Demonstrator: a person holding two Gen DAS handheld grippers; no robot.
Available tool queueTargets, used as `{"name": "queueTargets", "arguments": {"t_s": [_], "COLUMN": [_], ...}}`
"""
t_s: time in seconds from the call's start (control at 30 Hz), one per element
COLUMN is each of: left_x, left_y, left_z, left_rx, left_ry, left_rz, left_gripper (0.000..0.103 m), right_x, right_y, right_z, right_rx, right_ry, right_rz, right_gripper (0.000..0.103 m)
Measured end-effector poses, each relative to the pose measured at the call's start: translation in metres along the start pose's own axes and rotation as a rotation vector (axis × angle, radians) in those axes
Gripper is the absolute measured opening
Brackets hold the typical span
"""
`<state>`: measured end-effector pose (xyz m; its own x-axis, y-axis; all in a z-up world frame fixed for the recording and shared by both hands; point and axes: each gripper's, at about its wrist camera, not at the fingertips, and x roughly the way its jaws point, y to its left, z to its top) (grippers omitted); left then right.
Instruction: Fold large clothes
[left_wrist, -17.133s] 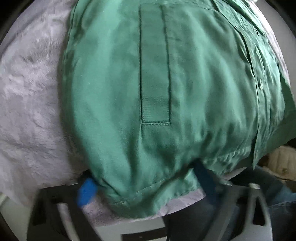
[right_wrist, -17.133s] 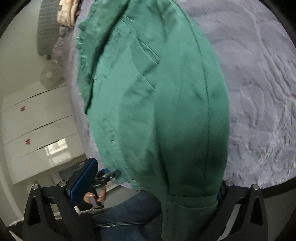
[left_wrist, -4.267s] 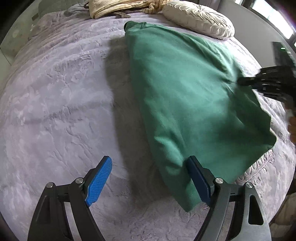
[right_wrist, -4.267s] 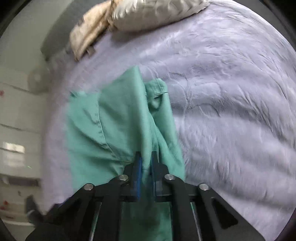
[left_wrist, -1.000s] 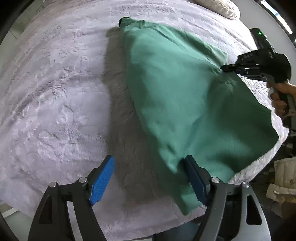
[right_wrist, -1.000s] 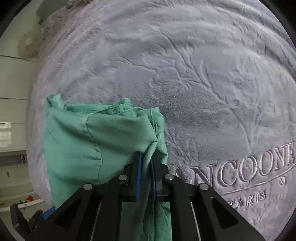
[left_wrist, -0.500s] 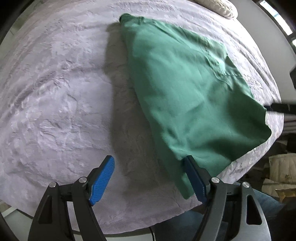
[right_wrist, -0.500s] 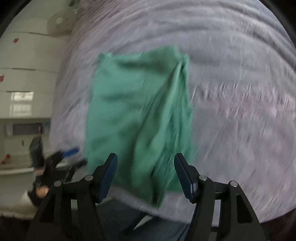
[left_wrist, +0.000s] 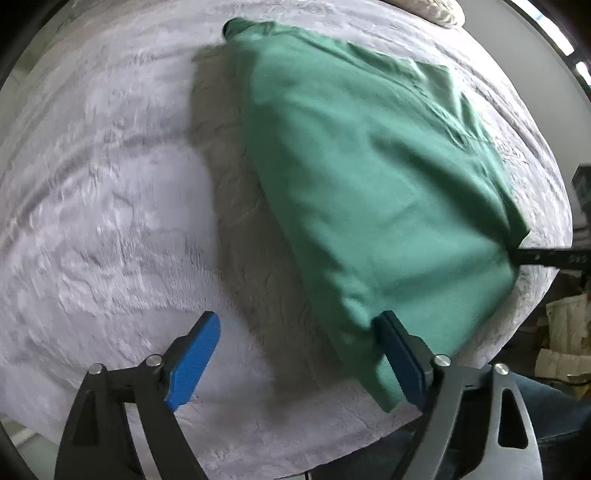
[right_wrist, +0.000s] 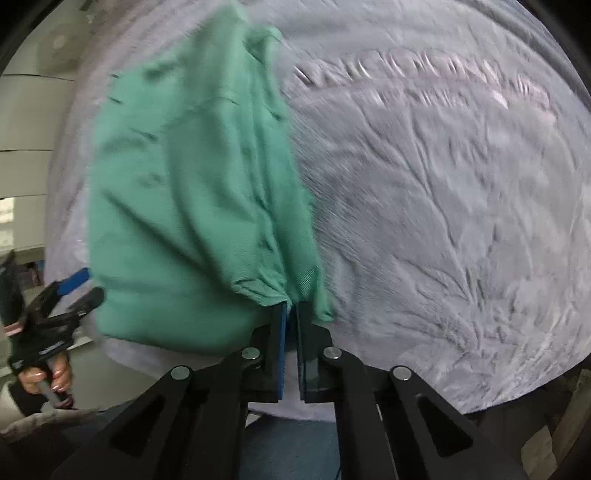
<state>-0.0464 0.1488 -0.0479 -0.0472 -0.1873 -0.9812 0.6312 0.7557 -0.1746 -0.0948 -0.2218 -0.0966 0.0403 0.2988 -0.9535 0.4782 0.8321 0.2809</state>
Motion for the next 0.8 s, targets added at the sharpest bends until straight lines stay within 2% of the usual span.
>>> {"name": "queueTargets", "arguments": {"t_s": [0.1,0.23,0.3,0.4,0.5,0.63,0.8], "left_x": [-0.008,-0.002,0.006,0.018,0.021,0.017,0.017], "left_y": [0.002,-0.007,-0.007,0.000,0.006,0.004,0.009], "left_z": [0.001,-0.011,-0.016,-0.021,-0.022,-0.020,-0.021], "left_rx": [-0.015,0.073,0.072,0.039,0.001,0.027,0.001], "left_ry": [0.006,-0.015,-0.026,-0.036,-0.028,-0.038,-0.029], "left_rz": [-0.008,0.052,0.059,0.071,0.051,0.081,0.074], "left_gripper": [0.088,0.088,0.088,0.098,0.098,0.098,0.098], "right_x": [0.004,0.010,0.018,0.026,0.029,0.023,0.007], "right_y": [-0.008,-0.005,-0.003,-0.004,-0.004,0.006,0.011], "right_z": [-0.001,0.002,0.005,0.003,0.004,0.003,0.002], "right_rx": [0.045,0.027,0.029,0.028,0.022,0.013,0.003], "right_ry": [0.001,0.011,0.011,0.003,0.001,0.001,0.001], "right_rz": [0.022,0.018,0.023,0.026,0.015,0.013,-0.009], "right_gripper": [0.004,0.003,0.002,0.002,0.002,0.002,0.003]}}
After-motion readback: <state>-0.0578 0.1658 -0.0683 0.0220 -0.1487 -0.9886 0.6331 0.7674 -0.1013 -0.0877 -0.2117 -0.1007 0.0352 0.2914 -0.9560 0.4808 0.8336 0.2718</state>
